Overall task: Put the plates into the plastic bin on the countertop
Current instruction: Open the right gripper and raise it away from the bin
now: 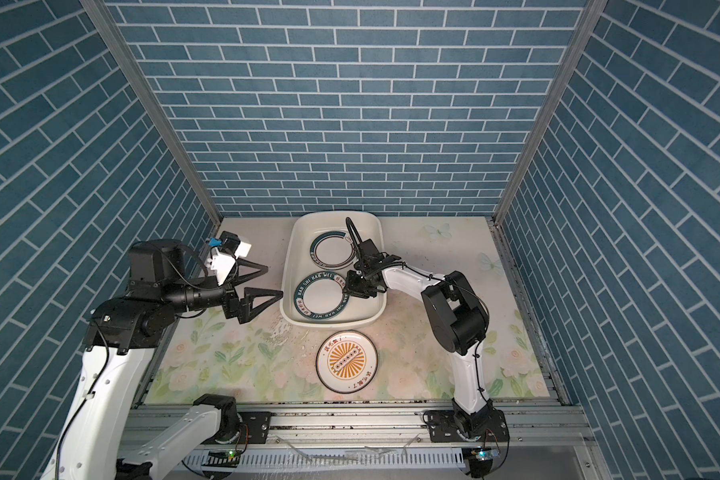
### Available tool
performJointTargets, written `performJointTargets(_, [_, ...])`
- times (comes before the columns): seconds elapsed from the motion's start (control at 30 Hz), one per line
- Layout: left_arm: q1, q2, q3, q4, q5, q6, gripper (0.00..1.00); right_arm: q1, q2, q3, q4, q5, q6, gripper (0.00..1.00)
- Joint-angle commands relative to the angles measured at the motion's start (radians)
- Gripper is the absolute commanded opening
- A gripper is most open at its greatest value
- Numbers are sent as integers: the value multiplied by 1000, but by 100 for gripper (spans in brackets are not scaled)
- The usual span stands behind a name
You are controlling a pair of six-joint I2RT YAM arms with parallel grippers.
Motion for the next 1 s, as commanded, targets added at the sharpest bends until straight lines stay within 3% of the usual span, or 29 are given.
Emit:
performJointTargets(0.0, [7,-3,5,7,11,1,100,1,-11,53,-51,32,-50,32])
performJointTargets(0.37, [8,28,46,-32,23,45,100,1,-363,57,-220,271,-111,34])
performJointTargets(0.7, [7,42,45,-31,33,34,100,10,-876,-319,-301,408,30,35])
performJointTargets(0.97, [7,37,37,-71,43,32,100,11,-1120,-515,-389,424,122,35])
